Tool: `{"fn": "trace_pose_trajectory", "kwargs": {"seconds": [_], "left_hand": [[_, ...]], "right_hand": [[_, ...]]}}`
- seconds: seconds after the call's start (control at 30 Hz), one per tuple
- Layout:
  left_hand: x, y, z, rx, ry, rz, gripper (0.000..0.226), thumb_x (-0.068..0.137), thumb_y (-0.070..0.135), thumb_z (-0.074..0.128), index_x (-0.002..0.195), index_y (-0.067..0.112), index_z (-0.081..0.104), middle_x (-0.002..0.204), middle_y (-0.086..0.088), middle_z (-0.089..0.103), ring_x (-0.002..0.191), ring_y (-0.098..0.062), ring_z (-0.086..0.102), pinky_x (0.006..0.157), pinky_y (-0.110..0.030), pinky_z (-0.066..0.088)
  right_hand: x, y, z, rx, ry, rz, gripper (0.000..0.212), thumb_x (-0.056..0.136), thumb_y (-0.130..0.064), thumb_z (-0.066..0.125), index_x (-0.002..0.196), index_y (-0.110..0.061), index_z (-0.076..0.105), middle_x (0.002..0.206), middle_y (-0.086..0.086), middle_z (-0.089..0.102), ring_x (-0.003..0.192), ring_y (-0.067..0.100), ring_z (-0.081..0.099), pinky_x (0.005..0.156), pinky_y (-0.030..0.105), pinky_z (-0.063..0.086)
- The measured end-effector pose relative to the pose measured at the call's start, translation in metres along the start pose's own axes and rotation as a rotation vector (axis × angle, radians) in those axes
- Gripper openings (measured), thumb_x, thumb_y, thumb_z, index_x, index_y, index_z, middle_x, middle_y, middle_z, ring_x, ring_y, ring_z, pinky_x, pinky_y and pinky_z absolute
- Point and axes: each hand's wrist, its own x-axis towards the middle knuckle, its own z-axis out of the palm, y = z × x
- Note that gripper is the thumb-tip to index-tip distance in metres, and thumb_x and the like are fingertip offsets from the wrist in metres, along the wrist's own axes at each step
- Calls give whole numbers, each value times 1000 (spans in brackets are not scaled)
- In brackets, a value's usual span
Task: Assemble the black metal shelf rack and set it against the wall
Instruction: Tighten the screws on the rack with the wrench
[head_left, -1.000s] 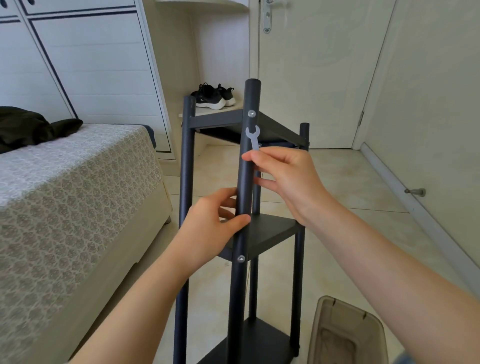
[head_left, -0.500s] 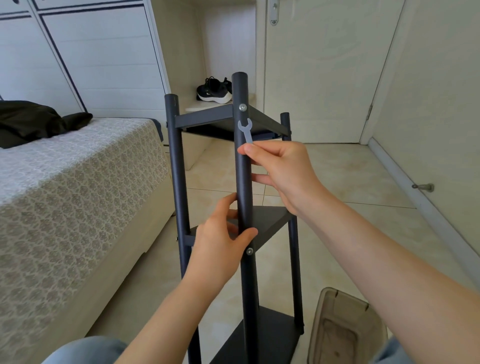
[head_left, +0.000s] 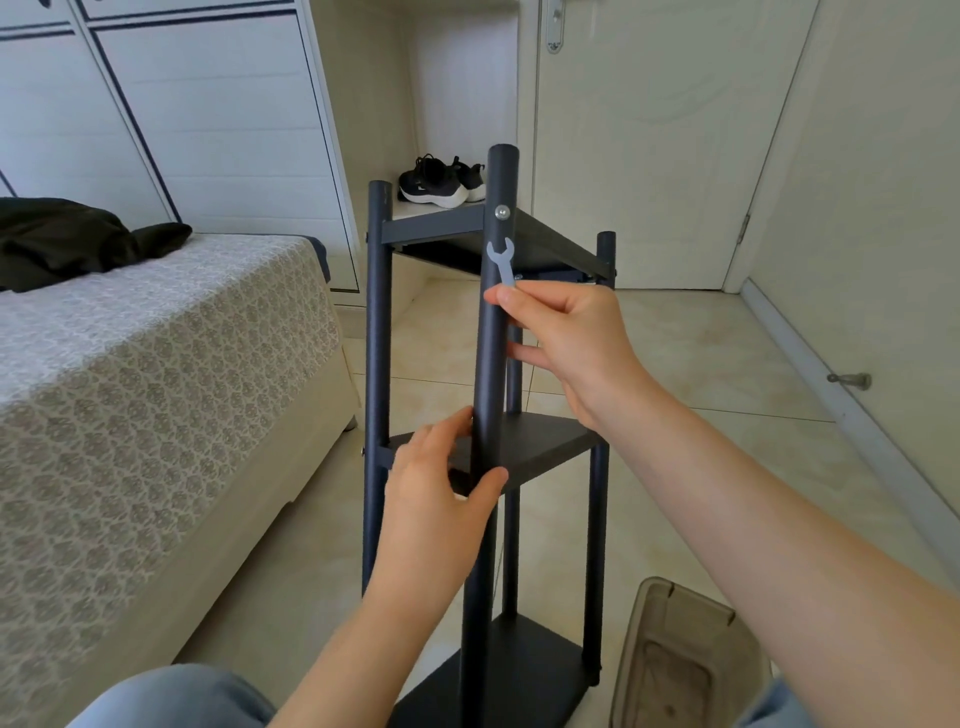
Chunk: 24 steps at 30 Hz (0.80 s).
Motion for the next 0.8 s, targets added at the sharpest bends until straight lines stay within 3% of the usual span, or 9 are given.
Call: {"fn": "trace_pose_trajectory", "kwargs": {"seconds": [0.07, 0.13, 0.23, 0.3, 0.4, 0.6, 0.8], "left_hand": [[-15, -4, 9, -34, 118, -5, 57, 88, 22, 75, 136, 40, 49, 123, 23, 47, 119, -1, 48, 98, -17, 38], [-31, -11, 21, -149, 206, -112, 56, 87, 22, 76, 128, 45, 45, 118, 24, 47, 111, -1, 52, 89, -11, 40], [-45, -22, 38, -383, 202, -339, 39, 91, 27, 70, 121, 39, 49, 111, 23, 54, 103, -3, 59, 69, -6, 45], [-46, -29, 44, -413, 165, -393, 21, 95, 31, 63, 114, 34, 56, 108, 18, 61, 103, -10, 63, 69, -8, 45], [-43, -34, 46, -439, 137, -360, 11, 97, 32, 59, 106, 36, 58, 104, 12, 66, 92, -10, 69, 65, -10, 51], [-40, -38, 55, -462, 69, -283, 18, 95, 37, 58, 111, 45, 53, 98, 9, 67, 85, -5, 67, 68, -15, 54], [-40, -41, 68, -433, 129, -231, 25, 87, 57, 45, 112, 58, 46, 98, 26, 61, 90, 2, 62, 72, -11, 52]], "right_hand": [[2, -1, -3, 9, 13, 10, 10, 91, -14, 68, 94, -16, 78, 95, -4, 75, 89, 2, 70, 69, 22, 59], [3, -2, -5, 26, 20, 27, 10, 90, -13, 68, 95, -14, 77, 97, -2, 75, 89, 4, 70, 68, 23, 59], [4, -3, -9, 36, 20, 40, 11, 90, -12, 69, 97, -11, 77, 99, 0, 75, 91, 7, 71, 68, 23, 58], [4, -3, -11, 45, 22, 42, 12, 90, -12, 69, 98, -11, 77, 100, 0, 75, 91, 7, 71, 69, 23, 59], [3, -2, -12, 32, 19, 41, 11, 90, -11, 68, 97, -12, 77, 101, -1, 75, 92, 4, 70, 70, 23, 59], [-3, 0, -19, -107, -84, 36, 15, 89, -15, 70, 101, -12, 77, 102, -9, 73, 91, -4, 68, 77, 20, 57], [-14, 9, -30, -285, -119, 61, 13, 89, -23, 70, 99, -22, 79, 105, -12, 72, 106, 4, 64, 88, 29, 58]]}}
